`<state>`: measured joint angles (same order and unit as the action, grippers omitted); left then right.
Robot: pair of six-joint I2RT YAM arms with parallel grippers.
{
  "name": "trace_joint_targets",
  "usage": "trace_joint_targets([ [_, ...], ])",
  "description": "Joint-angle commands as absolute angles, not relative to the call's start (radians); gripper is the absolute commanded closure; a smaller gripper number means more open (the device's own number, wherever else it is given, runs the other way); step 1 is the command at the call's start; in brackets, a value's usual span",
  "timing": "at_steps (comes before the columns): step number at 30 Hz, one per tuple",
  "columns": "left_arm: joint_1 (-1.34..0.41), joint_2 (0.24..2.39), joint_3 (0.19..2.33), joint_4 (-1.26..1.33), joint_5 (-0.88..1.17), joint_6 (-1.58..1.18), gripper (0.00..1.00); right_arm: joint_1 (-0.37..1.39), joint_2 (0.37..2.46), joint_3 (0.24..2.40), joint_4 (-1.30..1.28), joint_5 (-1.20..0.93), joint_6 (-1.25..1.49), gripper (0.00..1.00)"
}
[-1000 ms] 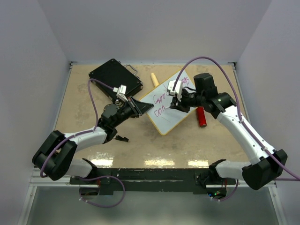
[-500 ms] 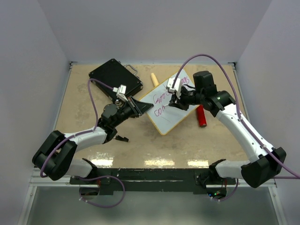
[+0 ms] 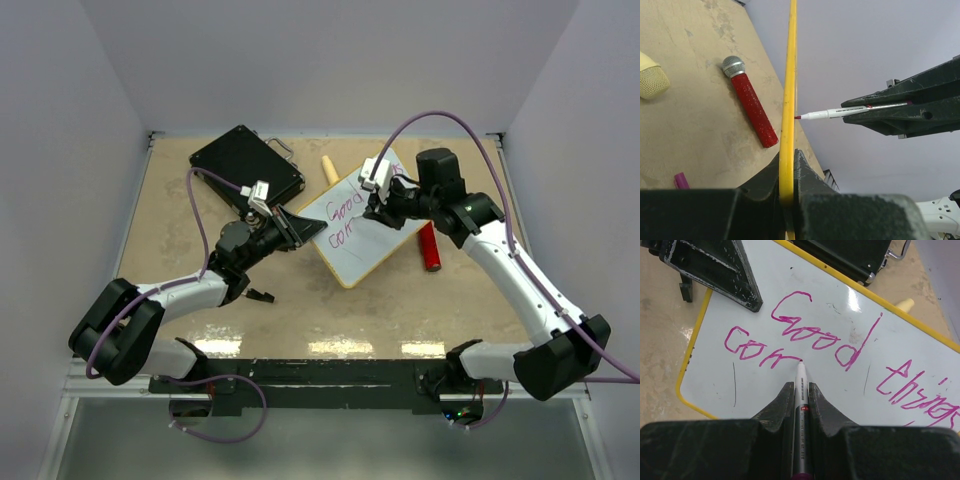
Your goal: Write a sentence on the whiteboard
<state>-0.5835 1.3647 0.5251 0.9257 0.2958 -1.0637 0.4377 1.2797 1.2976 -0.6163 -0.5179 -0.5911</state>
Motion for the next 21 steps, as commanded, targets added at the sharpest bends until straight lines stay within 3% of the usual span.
trace_joint_targets([
  [1,-0.584,1.328,0.541,1.152,0.337,-1.108,1.0,0.434,1.262,1.287,-0.696,-0.546,-0.665,1.0],
  [10,-0.583,1.336,0.541,1.155,0.337,-1.108,1.0,0.434,1.238,1.256,-0.779,-0.58,-0.723,1.0],
  [21,-0.578,1.335,0.526,1.15,0.339,-1.101,1.0,0.399,1.233,1.367,-0.687,-0.65,-0.646,1.0],
])
